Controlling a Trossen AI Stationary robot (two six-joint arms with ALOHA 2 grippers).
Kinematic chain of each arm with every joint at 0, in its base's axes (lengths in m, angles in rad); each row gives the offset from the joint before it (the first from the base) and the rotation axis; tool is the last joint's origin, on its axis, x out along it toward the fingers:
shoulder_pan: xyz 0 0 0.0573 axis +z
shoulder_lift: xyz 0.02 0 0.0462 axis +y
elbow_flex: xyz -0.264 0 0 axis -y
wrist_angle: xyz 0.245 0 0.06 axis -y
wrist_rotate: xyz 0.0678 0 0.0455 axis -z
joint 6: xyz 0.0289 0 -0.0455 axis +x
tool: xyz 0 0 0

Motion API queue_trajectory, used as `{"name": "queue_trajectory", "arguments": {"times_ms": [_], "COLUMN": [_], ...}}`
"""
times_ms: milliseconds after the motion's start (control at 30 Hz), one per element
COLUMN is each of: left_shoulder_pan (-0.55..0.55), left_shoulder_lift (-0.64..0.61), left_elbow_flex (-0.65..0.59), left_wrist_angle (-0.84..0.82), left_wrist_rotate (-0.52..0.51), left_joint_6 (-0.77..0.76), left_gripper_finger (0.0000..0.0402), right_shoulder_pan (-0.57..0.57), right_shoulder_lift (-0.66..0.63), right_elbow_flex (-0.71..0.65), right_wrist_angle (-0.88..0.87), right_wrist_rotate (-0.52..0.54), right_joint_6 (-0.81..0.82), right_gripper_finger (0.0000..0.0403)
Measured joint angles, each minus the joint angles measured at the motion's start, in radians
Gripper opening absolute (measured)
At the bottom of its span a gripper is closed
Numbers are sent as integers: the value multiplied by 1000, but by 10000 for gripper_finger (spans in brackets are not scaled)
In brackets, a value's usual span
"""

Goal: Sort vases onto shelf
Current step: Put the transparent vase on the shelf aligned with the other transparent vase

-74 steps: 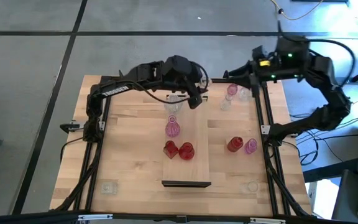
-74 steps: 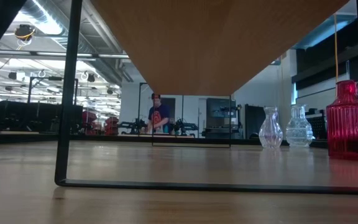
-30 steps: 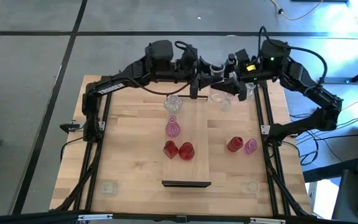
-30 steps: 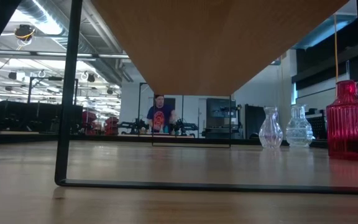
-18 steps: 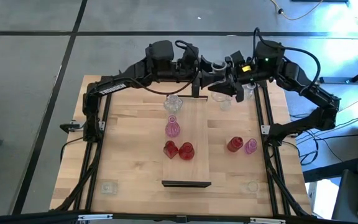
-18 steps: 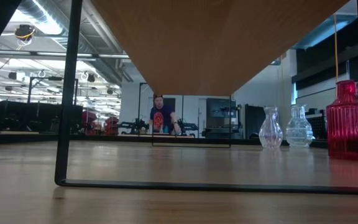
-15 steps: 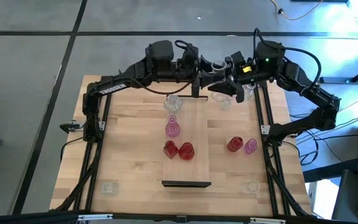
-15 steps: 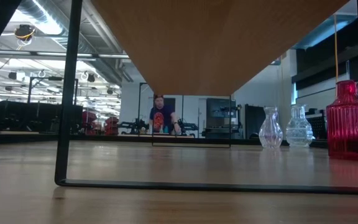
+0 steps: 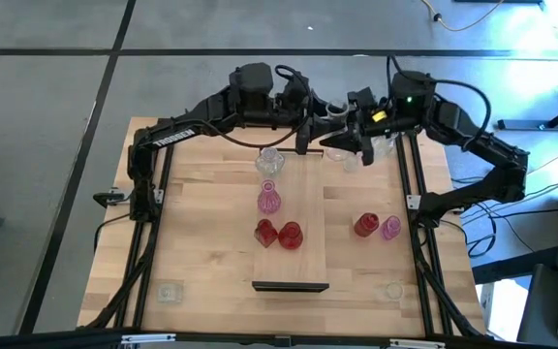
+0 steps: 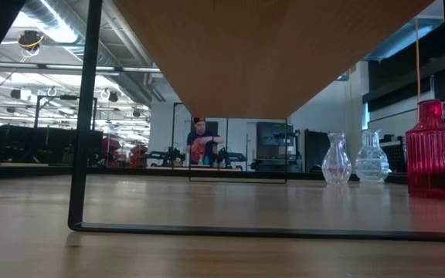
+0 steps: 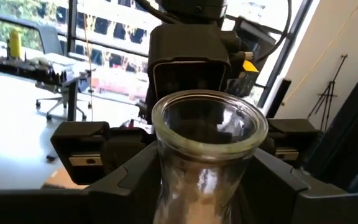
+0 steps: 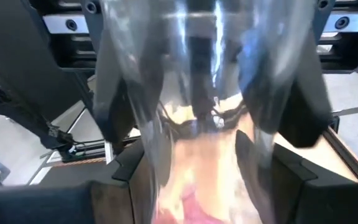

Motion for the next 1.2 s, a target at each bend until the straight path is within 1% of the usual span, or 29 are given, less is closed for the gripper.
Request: {"name": "queue_trajectory", "arguments": {"times_ms": [200,300,367,767,867,1033,1100,1133,1200], "left_shoulder_pan": [5,4,1,-1,0,2,3,3,8], "left_shoulder_lift": [-3,-3,-3,-3,-3,-21,-71,-119,-151], "left_elbow_flex": [-1,-1,-1,-1,0,2,3,3,18], "left_wrist_angle": [-82,-121,-142,-160,-193,-216,-193,-200,-168], "left_wrist_rotate": [4,-1,-13,-22,-26,-55,-62,-59,-47], "left_joint_6": [4,9,12,18,19,12,15,14,15], "left_gripper_finger": [189,190,190,191,195,230,247,254,267], "right_shoulder_pan": [52,50,50,51,51,50,51,51,50], "right_shoulder_lift": [-36,-55,-60,-60,-57,-54,-52,-50,-51], "right_elbow_flex": [-183,-259,-286,-297,-299,-303,-308,-310,-307], "right_wrist_angle": [200,273,292,287,284,259,220,213,212], "right_wrist_rotate": [82,91,102,127,126,141,140,141,153], "right_joint_6": [29,44,47,42,41,35,41,41,41], "right_gripper_finger": [199,199,199,199,199,199,199,199,199]}}
